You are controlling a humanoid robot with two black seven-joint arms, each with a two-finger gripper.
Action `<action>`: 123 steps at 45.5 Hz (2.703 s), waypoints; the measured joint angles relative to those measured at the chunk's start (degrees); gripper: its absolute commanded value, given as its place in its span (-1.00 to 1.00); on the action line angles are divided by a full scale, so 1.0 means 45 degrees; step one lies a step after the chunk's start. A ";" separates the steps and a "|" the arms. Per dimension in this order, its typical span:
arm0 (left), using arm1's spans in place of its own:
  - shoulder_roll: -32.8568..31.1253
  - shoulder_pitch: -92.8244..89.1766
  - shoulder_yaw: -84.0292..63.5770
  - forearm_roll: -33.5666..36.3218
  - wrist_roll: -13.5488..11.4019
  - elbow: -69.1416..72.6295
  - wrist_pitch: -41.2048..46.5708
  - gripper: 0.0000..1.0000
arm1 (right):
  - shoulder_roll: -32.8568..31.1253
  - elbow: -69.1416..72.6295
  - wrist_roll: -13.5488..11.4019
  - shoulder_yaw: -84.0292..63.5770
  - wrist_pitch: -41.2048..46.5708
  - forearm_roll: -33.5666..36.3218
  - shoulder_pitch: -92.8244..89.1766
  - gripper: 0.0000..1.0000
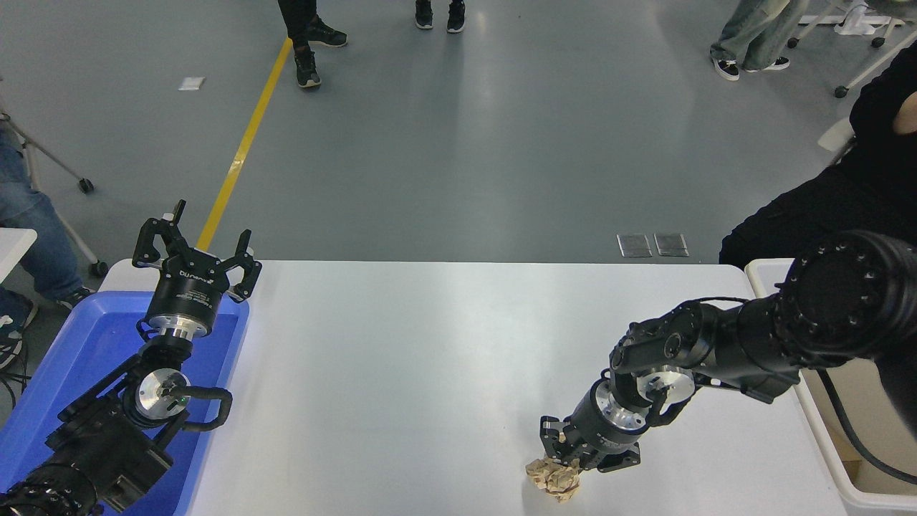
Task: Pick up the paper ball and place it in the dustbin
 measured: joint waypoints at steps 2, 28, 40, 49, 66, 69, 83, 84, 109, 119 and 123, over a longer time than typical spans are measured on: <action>0.0000 0.0000 0.0000 -0.0001 0.0000 -0.0001 0.0000 0.96 | -0.0117 0.0240 0.0001 -0.0040 0.0055 -0.0004 0.0430 -1.00; -0.0002 0.0000 0.0000 -0.0003 -0.0001 0.0001 0.0000 0.96 | -0.2943 0.1991 0.0005 -0.1187 0.2327 -0.0228 0.7275 -1.00; -0.0001 0.0000 0.0000 0.0002 0.0000 0.0000 0.0000 0.96 | -0.4160 0.2107 0.0015 -0.1667 0.3649 -0.0271 0.9946 -1.00; 0.0000 0.0008 -0.0001 -0.0003 -0.0001 0.0003 0.0000 0.96 | -0.4765 0.2127 0.0022 -0.1781 0.4076 -0.0276 1.1481 -1.00; -0.0001 0.0018 -0.0001 -0.0001 -0.0021 0.0005 0.0000 0.96 | -0.5085 0.2109 0.0008 -0.1900 0.4311 -0.0292 1.2064 -1.00; -0.0001 0.0019 -0.0001 0.0000 -0.0021 0.0005 0.0000 0.96 | -0.5115 0.1826 0.0006 -0.1963 0.4324 -0.0332 1.1643 -1.00; -0.0003 0.0020 -0.0001 0.0002 -0.0019 0.0006 0.0000 0.96 | -0.5518 -0.1810 0.0005 -0.2827 0.3963 -0.0276 0.7911 -1.00; -0.0002 0.0016 -0.0001 0.0001 -0.0021 0.0000 0.0000 0.96 | -0.5598 -0.2295 0.0005 -0.2860 0.3927 -0.0262 0.7438 -1.00; -0.0001 0.0019 -0.0001 0.0001 -0.0019 0.0003 0.0000 0.96 | -0.6823 -0.9519 0.0013 -0.0929 0.1499 -0.0135 -0.0518 -1.00; 0.0001 0.0018 -0.0002 -0.0003 -0.0024 0.0005 -0.0001 0.96 | -0.6995 -1.1382 0.0027 0.1802 -0.0628 0.0137 -0.3564 -1.00; -0.0001 0.0020 -0.0002 0.0000 -0.0019 0.0005 0.0000 0.96 | -0.6923 -1.1955 0.0031 0.2725 -0.1838 0.0209 -0.4852 -1.00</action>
